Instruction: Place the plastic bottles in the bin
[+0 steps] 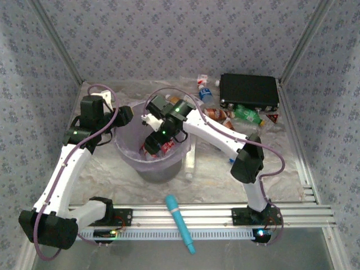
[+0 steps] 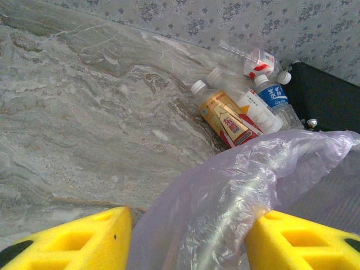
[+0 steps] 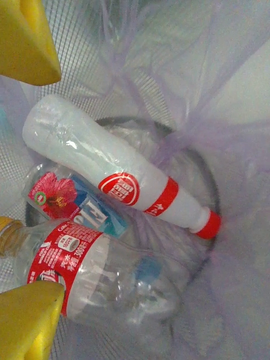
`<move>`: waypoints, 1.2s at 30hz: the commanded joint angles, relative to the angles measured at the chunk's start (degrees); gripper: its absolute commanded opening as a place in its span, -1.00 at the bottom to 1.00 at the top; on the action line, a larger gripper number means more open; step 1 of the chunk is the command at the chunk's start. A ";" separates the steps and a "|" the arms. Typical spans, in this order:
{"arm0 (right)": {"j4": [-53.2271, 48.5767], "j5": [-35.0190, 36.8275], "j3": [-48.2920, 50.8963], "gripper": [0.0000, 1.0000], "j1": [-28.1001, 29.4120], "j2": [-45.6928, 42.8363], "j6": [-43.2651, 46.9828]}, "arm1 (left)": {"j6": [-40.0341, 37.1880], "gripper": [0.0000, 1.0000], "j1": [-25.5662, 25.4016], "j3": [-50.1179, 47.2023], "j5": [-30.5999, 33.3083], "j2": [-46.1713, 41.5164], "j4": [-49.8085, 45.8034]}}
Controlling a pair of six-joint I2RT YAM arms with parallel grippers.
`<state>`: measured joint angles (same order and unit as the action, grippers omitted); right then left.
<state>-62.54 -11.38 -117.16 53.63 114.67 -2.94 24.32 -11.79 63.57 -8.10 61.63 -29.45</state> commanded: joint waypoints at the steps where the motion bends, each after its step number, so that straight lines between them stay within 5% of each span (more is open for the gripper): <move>1: 0.93 1.09 -5.55 0.86 -0.11 -6.52 0.78 | 0.13 0.10 -0.59 0.20 1.31 1.13 0.05; 12: 3.55 7.79 -4.02 0.89 -4.97 -18.12 0.86 | -0.04 0.09 -0.78 0.66 1.38 1.28 -0.38; 24: 11.73 2.21 26.49 0.85 -23.59 -32.51 -12.64 | -0.23 0.10 -1.04 0.76 1.68 1.74 -0.42; 36: 22.73 -1.82 47.38 0.82 -24.14 -29.94 -24.21 | 0.10 0.10 -1.04 0.03 1.65 1.38 -0.25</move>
<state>-44.27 -10.98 -72.84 28.27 82.17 -21.78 24.29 -12.45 63.68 -7.66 62.28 -28.23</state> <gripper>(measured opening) 0.912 0.548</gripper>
